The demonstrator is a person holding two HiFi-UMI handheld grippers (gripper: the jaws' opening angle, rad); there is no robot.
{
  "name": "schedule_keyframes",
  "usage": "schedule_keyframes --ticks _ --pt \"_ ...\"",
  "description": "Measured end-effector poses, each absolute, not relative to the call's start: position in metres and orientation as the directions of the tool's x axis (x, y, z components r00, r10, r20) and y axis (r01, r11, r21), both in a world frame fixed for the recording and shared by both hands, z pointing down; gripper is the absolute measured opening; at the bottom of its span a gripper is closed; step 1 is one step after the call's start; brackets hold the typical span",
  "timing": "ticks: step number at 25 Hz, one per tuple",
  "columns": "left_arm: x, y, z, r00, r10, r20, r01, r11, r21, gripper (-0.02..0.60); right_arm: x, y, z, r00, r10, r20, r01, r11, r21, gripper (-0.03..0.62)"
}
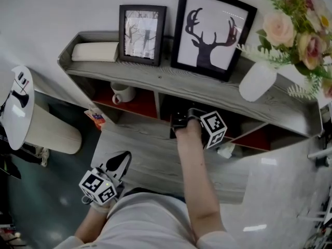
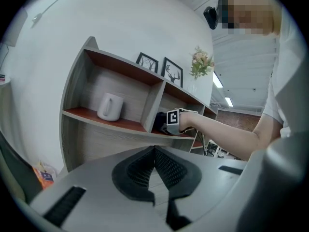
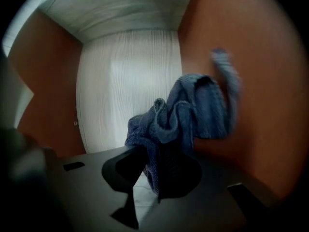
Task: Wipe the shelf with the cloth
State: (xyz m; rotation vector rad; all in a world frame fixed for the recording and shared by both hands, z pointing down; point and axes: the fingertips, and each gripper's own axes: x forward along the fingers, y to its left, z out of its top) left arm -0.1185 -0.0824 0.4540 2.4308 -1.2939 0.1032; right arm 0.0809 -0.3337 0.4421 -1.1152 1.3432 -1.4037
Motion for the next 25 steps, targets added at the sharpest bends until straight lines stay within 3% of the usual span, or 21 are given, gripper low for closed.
schedule_keyframes --ticks 10,25 --pt "-0.136 -0.073 0.456 0.525 -0.815 0.245 -0.84 -0.45 0.304 0.015 0.022 -0.339 0.435 -0.388 -0.921 -0.014 0.045 -0.004 -0.999 0.083" --pt "-0.118 -0.073 0.454 0.578 -0.784 0.228 -0.805 -0.503 0.314 0.015 0.021 -0.283 0.44 -0.441 -0.897 0.013 -0.003 -0.013 -1.0 0.083"
